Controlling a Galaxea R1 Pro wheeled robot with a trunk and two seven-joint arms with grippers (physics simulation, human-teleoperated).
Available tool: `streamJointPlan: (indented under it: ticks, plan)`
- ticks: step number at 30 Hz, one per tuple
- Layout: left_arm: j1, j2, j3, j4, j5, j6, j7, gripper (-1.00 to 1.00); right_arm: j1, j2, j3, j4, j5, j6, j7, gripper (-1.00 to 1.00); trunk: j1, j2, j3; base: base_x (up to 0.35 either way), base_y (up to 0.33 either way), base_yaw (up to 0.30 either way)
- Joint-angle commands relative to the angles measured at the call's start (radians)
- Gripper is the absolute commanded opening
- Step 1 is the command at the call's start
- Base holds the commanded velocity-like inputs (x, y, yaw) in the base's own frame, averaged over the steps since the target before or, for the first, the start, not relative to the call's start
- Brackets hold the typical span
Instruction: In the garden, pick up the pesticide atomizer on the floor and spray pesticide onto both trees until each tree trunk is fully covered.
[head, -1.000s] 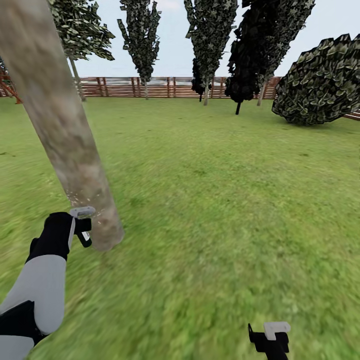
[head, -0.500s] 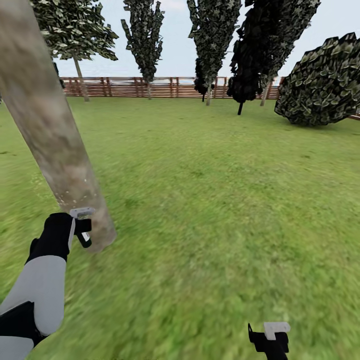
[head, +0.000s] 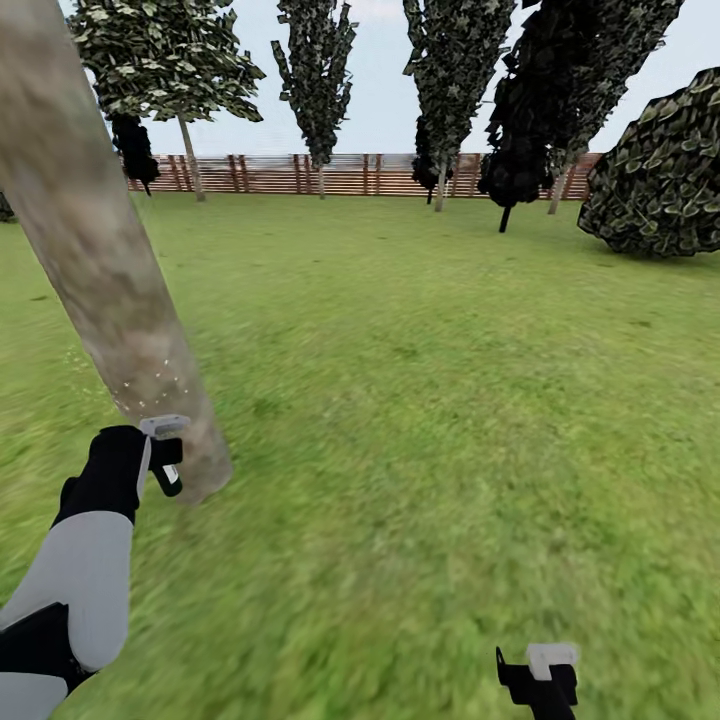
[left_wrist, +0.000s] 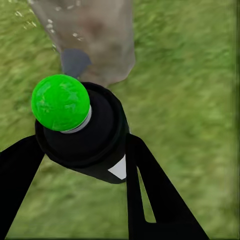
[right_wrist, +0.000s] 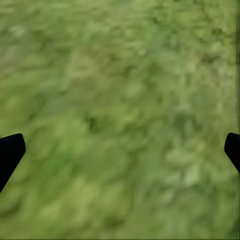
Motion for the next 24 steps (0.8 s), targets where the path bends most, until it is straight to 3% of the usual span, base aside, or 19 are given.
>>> streamJointPlan:
  ticks: [1,10,12,20,24]
  plan:
    - [-0.001,-0.001,0.003,0.000,-0.011,0.003,-0.009,-1.00,-0.001,0.000,-0.005,0.002,0.011,-0.003,-0.006,1.00,0.000,0.000,-0.001,0.009,-0.269,0.070]
    - [0.005,-0.001,0.006,0.008,-0.009,-0.005,-0.003,-1.00,-0.001,0.002,-0.005,0.002,0.011,-0.003,-0.006,1.00,0.000,0.000,-0.001,0.001,-0.272,0.249]
    - [0.035,-0.001,0.006,0.023,-0.009,-0.010,-0.003,-1.00,-0.001,0.003,-0.005,0.002,0.011,-0.003,-0.006,1.00,0.000,0.000,-0.001,0.047,-0.272,0.276]
    - [0.047,-0.001,0.009,0.028,-0.009,-0.013,-0.002,-1.00,-0.001,0.002,-0.005,0.001,0.011,-0.003,-0.006,1.00,0.000,0.000,-0.001,0.192,-0.224,0.160]
    - [0.048,0.002,0.013,0.081,-0.013,-0.083,0.004,-1.00,-0.001,0.000,-0.005,0.001,0.011,-0.003,-0.006,1.00,0.000,0.000,-0.001,0.242,-0.186,0.006]
